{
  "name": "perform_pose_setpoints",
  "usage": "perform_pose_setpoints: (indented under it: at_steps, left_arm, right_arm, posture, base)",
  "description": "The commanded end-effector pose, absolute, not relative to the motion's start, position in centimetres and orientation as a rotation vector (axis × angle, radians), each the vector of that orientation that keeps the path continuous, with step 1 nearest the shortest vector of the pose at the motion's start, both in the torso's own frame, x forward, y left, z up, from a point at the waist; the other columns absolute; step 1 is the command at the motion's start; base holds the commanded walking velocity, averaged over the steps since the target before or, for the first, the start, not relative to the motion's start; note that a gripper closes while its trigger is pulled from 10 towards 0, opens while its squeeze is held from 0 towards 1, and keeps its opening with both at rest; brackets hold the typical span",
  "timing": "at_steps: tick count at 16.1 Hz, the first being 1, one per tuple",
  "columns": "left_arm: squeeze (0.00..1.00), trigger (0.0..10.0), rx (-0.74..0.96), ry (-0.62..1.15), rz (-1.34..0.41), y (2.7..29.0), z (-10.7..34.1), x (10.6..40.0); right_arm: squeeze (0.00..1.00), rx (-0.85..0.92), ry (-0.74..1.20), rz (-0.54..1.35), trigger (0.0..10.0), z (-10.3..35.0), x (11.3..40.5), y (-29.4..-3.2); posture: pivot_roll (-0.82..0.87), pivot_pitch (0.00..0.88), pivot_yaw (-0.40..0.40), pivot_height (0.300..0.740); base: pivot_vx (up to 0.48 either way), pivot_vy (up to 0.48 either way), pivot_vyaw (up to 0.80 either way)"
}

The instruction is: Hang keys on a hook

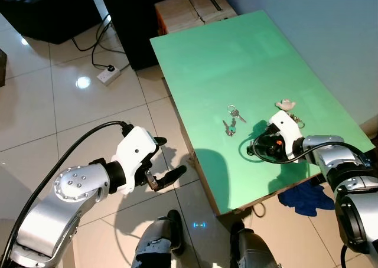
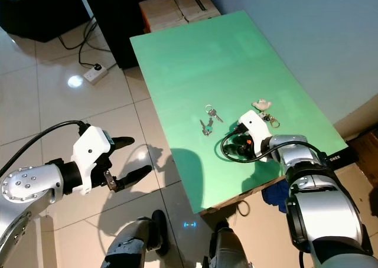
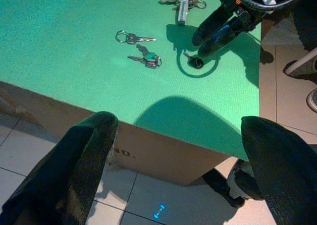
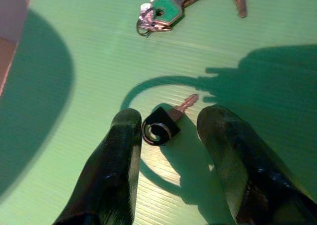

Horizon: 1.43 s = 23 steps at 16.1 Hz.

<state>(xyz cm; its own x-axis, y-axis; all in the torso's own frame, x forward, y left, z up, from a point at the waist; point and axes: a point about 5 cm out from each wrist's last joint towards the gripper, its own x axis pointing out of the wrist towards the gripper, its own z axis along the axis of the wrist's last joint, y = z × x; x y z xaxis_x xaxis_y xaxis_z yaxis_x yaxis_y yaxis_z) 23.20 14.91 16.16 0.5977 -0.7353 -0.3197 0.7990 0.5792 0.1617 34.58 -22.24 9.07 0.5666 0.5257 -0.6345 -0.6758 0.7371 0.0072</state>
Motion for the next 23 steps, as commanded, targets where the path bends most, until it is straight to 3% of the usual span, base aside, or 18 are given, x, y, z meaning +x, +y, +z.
perform_pose_setpoints:
  at_steps: [1,7,8,9,12,14,15,16,17,18,19,23]
  left_arm:
    - [0.00,10.0,0.307,0.234,-0.909,15.1,16.4,22.7]
    - [0.00,10.0,0.311,0.238,-0.909,15.2,16.5,22.5]
    - [0.00,10.0,0.312,0.239,-0.908,15.2,16.6,22.4]
    - [0.00,10.0,0.313,0.240,-0.908,15.2,16.7,22.4]
    - [0.00,10.0,0.315,0.242,-0.906,15.3,16.7,22.3]
    - [0.00,10.0,0.315,0.244,-0.906,15.2,16.6,22.3]
    - [0.00,10.0,0.314,0.245,-0.907,15.2,16.6,22.3]
    - [0.00,10.0,0.313,0.247,-0.907,15.2,16.5,22.3]
    - [0.00,10.0,0.312,0.248,-0.908,15.1,16.5,22.3]
    - [0.00,10.0,0.311,0.249,-0.908,15.1,16.5,22.3]
    - [0.00,10.0,0.309,0.251,-0.909,15.1,16.4,22.3]
    - [0.00,10.0,0.309,0.251,-0.907,15.2,16.4,22.3]
  right_arm:
    - [1.00,-0.257,0.698,0.746,10.0,8.5,34.3,-21.9]
    - [1.00,-0.361,0.698,0.725,10.0,7.8,34.3,-21.3]
    - [0.35,-0.372,0.696,0.720,10.0,7.7,34.3,-21.2]
    - [0.00,-0.391,0.697,0.719,10.0,7.6,34.3,-21.1]
    - [0.00,-0.381,0.693,0.722,10.0,7.5,34.3,-20.8]
    - [0.00,-0.374,0.693,0.730,6.7,7.4,34.2,-20.7]
    - [0.00,-0.372,0.695,0.735,4.0,7.3,34.2,-20.6]
    - [0.00,-0.372,0.697,0.737,3.0,7.3,34.1,-20.5]
    - [0.00,-0.370,0.700,0.739,3.0,7.2,34.1,-20.5]
    - [0.00,-0.370,0.707,0.743,1.8,7.1,34.0,-20.5]
    - [0.00,-0.374,0.729,0.753,0.0,6.9,33.8,-20.6]
    - [0.00,-0.405,0.767,0.757,0.0,6.6,33.6,-21.0]
  posture:
    - [0.06,0.319,0.064,0.740]
    - [0.07,0.317,0.064,0.740]
    - [0.07,0.315,0.064,0.740]
    - [0.07,0.314,0.064,0.740]
    - [0.08,0.313,0.065,0.740]
    - [0.08,0.313,0.065,0.740]
    - [0.07,0.317,0.066,0.740]
    - [0.07,0.317,0.066,0.740]
    - [0.07,0.319,0.065,0.740]
    - [0.07,0.322,0.066,0.740]
    - [0.07,0.324,0.066,0.740]
    - [0.07,0.320,0.067,0.740]
  base:
    - [0.000,0.000,0.00]
    - [0.000,0.000,0.00]
    - [0.000,0.000,0.00]
    - [0.000,0.000,0.00]
    - [0.000,0.000,0.00]
    - [0.000,0.000,0.00]
    - [0.000,0.000,0.00]
    - [0.000,0.000,0.00]
    - [0.000,0.000,0.00]
    - [0.000,0.000,0.00]
    - [0.000,0.000,0.00]
    - [0.000,0.000,0.00]
